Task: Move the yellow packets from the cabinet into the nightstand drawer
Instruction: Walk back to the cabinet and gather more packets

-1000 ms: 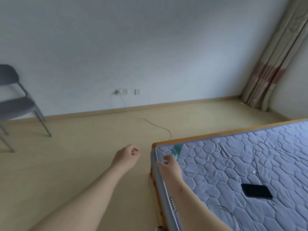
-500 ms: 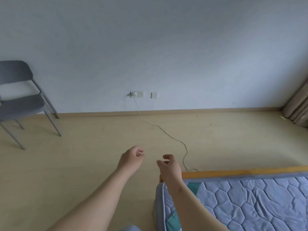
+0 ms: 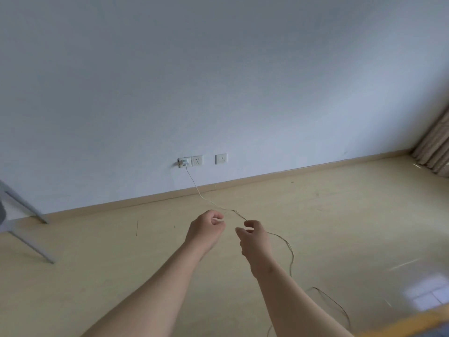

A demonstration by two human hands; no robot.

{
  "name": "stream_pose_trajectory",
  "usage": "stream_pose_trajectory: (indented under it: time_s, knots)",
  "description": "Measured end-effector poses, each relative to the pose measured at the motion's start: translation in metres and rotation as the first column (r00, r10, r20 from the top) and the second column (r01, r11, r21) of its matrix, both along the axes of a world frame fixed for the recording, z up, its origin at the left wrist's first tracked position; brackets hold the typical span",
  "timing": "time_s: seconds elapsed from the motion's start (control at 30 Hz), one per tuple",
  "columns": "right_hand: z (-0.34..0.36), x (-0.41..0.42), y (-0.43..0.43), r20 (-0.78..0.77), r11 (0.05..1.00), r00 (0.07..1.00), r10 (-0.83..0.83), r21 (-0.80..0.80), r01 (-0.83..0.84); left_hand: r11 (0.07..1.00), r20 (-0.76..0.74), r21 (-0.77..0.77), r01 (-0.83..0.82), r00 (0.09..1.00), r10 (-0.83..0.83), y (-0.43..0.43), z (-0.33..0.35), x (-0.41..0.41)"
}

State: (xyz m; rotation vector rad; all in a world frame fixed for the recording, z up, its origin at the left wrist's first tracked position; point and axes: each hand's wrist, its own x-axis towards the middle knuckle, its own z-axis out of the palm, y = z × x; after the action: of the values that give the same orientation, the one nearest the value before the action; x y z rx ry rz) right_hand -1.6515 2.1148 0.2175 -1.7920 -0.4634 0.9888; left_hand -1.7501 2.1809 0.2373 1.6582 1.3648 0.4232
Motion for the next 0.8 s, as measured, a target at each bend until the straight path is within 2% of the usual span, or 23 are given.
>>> stream_pose_trajectory:
  time_s: [0.1,0.37,0.67,0.8]
  knots:
    - [0.005,0.016,0.056,-0.007,0.999,0.999,-0.041,0.025,0.041,0.999,-0.005,0.002,0.049,0.999,-0.049,0.062,0.005,0.023]
    - [-0.016,0.111,0.154,-0.002,0.968,0.968,-0.251,-0.027,0.251,0.967,-0.037,-0.018,0.254,0.966,-0.254,0.185,-0.008,0.135]
    - [-0.009,0.301,0.274,0.038,0.927,0.926,-0.374,0.022,0.374,0.914,-0.016,-0.002,0.405,0.914,-0.405,0.31,-0.006,0.342]
    - [-0.005,0.369,0.303,0.036,0.895,0.894,-0.446,0.015,0.446,0.869,0.003,-0.041,0.493,0.87,-0.494,0.341,-0.008,0.421]
